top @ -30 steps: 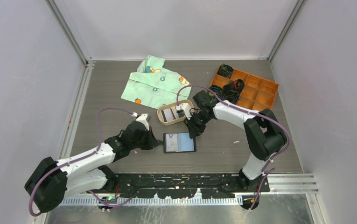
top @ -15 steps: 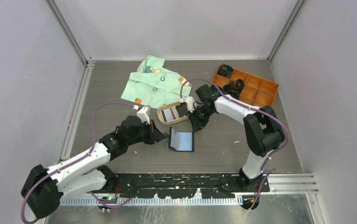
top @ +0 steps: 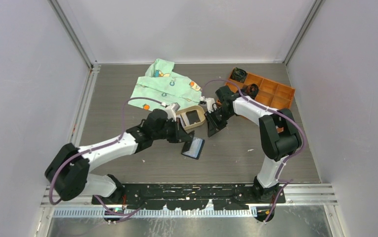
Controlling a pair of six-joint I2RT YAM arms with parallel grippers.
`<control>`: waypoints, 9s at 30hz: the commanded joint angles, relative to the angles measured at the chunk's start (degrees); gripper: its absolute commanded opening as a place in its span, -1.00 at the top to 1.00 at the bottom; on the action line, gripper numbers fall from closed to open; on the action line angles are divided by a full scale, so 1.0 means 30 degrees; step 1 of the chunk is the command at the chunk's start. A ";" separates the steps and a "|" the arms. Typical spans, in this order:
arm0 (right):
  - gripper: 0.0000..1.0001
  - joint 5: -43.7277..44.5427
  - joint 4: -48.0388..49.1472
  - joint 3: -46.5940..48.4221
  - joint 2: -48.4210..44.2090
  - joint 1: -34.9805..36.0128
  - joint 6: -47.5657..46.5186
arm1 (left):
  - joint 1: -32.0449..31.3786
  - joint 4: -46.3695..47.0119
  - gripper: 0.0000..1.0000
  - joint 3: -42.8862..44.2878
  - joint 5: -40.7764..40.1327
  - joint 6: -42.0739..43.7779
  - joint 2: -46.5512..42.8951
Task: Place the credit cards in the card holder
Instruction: Close the card holder at the center of the board, then turn over the card holder at the center of the board, then close the card holder at the center of the board.
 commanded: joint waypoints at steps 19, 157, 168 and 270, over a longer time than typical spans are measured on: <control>0.63 -0.6117 0.5170 -0.1952 -0.1336 -0.0865 0.4934 | -0.2332 0.4335 0.80 0.1809 0.1529 -0.1640 0.6535; -0.99 -0.7070 0.8264 -0.5379 -0.9317 -0.4719 0.1884 | -1.2806 0.3427 -0.89 -0.2784 -1.2209 2.4516 0.0960; -0.69 -0.7794 0.5263 -0.4573 -0.7005 -0.2830 -0.1840 | -1.0745 0.4830 -0.92 -0.6940 -0.9768 1.2062 -0.7634; 0.57 -0.6309 -0.0546 0.1310 0.1560 0.0777 -0.1956 | -0.2519 1.6425 0.69 -0.6487 -0.0076 -0.3472 0.7094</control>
